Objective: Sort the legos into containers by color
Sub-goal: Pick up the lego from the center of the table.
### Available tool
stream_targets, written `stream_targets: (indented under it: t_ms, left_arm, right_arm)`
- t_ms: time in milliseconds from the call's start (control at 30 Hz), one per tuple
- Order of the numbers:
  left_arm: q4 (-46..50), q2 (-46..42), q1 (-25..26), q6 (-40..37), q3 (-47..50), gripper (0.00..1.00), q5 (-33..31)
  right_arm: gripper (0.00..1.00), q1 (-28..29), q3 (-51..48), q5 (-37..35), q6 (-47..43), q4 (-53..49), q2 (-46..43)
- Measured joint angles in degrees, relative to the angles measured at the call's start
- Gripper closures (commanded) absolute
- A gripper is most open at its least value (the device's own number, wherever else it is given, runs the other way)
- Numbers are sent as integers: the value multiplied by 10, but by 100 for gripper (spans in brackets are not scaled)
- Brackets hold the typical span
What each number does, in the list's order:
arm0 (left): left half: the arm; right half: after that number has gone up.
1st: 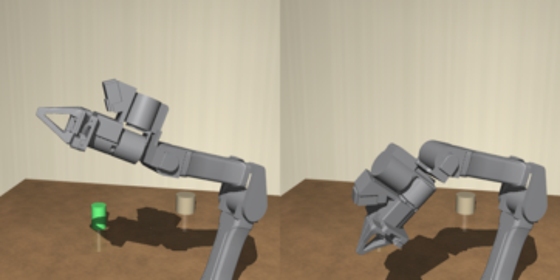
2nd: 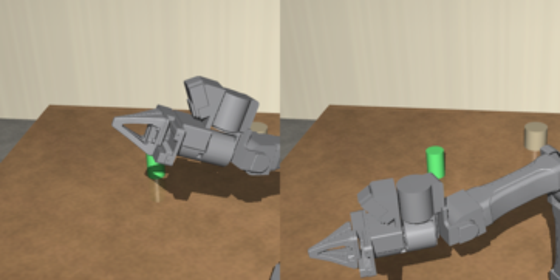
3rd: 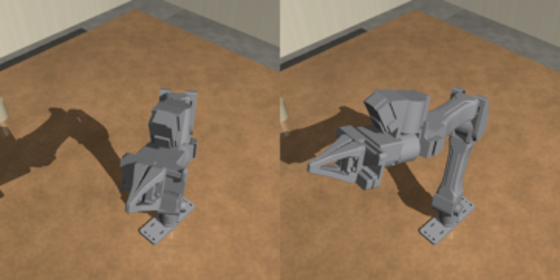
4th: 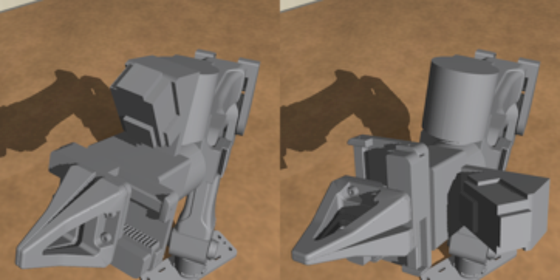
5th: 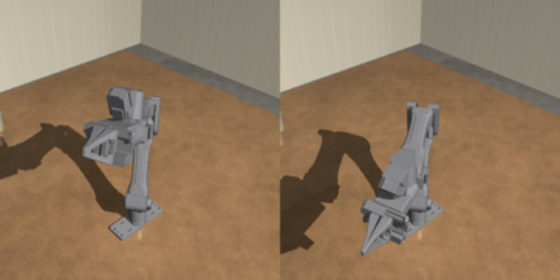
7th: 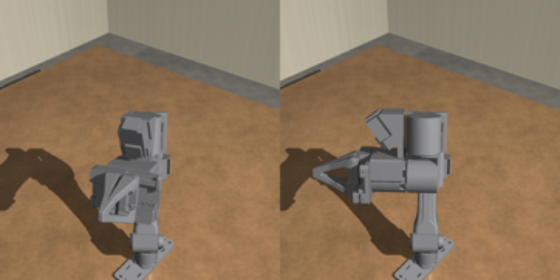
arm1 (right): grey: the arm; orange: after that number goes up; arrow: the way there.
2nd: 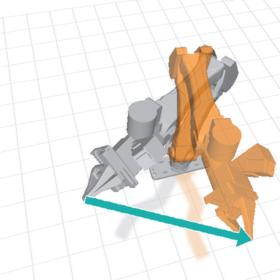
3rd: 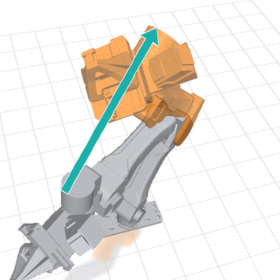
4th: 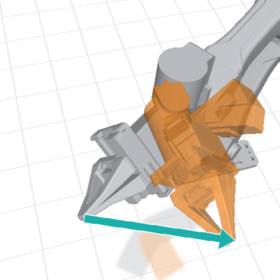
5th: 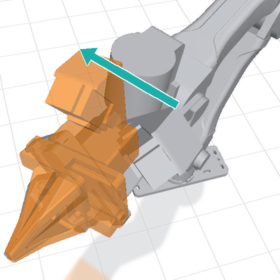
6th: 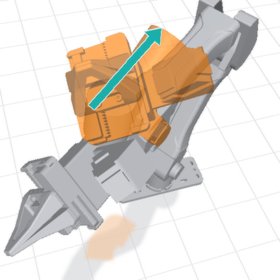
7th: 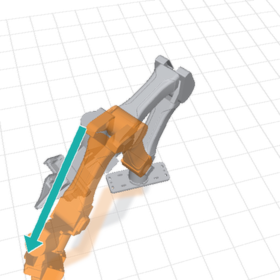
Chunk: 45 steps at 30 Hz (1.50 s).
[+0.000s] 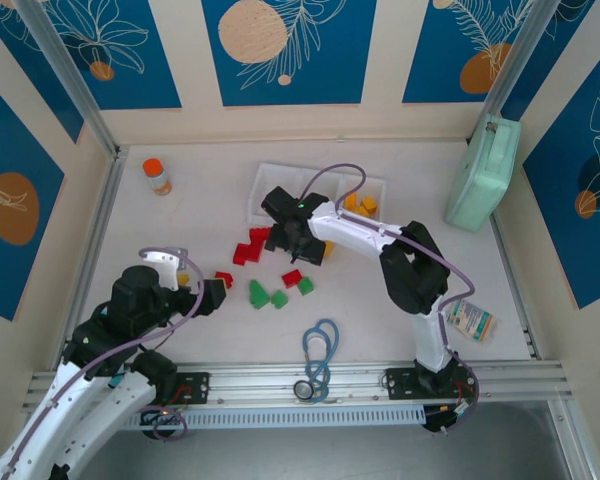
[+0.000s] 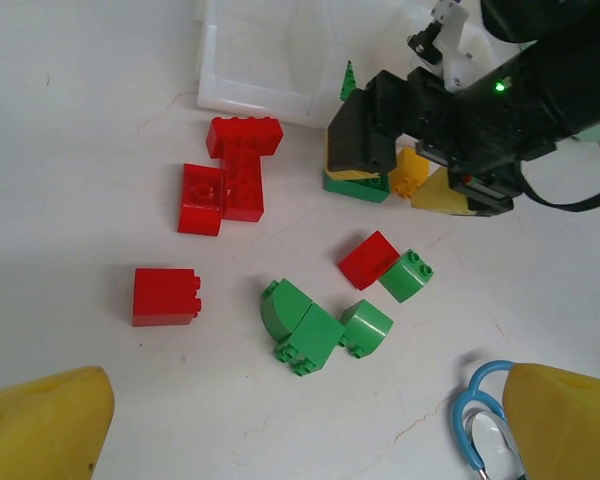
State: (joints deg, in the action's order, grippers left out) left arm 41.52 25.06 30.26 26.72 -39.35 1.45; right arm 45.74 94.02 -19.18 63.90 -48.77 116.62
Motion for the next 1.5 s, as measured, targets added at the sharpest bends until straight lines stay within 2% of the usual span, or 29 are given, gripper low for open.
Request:
stream_targets:
  t_ms: [233,433,1000,1267,1500]
  left_arm:
    - [0,0,0,0,0,1,0]
    - [0,-3,0,0,0,1,0]
    - [0,-2,1,0,0,1,0]
    - [0,-2,3,0,0,1,0]
    - [0,-2,7,0,0,1,0]
  right_arm:
    - [8,-5,63,-35,20,-31,69]
    - [8,-10,71,-50,22,-49,100]
    - [16,-39,98,-64,-43,-46,115]
    - [27,-33,97,-50,-64,-23,120]
    - [33,-26,98,-49,-86,-21,134]
